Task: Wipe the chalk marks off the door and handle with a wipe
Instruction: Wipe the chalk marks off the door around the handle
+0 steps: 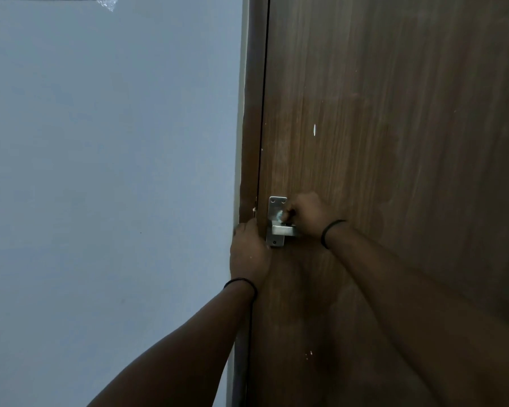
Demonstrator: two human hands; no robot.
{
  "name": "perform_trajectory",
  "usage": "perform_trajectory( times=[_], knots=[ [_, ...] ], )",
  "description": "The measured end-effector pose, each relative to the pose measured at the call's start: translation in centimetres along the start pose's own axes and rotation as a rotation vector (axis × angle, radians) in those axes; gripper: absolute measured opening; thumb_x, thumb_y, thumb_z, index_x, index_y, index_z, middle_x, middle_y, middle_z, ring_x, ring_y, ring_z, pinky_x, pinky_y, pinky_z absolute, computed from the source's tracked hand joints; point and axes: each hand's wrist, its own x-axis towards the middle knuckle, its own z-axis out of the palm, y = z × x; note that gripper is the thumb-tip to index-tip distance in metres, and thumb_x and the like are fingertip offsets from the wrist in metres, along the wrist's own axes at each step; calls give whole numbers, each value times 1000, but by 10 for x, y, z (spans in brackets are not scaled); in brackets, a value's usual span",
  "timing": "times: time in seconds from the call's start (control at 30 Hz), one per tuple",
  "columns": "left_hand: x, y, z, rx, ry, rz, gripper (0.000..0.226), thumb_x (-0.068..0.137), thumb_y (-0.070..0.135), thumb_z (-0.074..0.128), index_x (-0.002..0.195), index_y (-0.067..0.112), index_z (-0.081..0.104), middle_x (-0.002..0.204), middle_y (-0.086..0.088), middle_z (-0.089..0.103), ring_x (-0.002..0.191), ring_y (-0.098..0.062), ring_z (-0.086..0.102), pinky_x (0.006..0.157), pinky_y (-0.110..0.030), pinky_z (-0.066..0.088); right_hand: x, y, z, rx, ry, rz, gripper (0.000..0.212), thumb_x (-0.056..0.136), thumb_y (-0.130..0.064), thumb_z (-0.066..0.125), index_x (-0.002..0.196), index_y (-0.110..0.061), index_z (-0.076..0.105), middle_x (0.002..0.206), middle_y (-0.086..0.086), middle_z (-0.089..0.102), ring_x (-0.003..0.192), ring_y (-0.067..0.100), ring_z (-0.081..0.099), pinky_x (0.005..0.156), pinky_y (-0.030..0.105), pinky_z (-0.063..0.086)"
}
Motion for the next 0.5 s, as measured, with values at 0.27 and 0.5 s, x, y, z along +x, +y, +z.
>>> perform_trajectory(
  times=[0.27,0.5],
  knots=[
    [-3,6,-1,-28,-7,-28,23,94,12,52,115,8,61,110,-12,65,102,-26,60,84,-28,43,-25,-1,-11,254,170,166,23,83,2,65,96,-13,76,102,-2,71,80,2,61,74,12,50],
    [-10,-12,4,-43,-34,-123,22,97,11,49,110,10,66,106,-9,70,92,-21,62,79,-24,42,-15,-27,14,334,212,136,16,87,-6,67,97,-12,77,105,3,71,98,16,64,90,27,50]
  ],
)
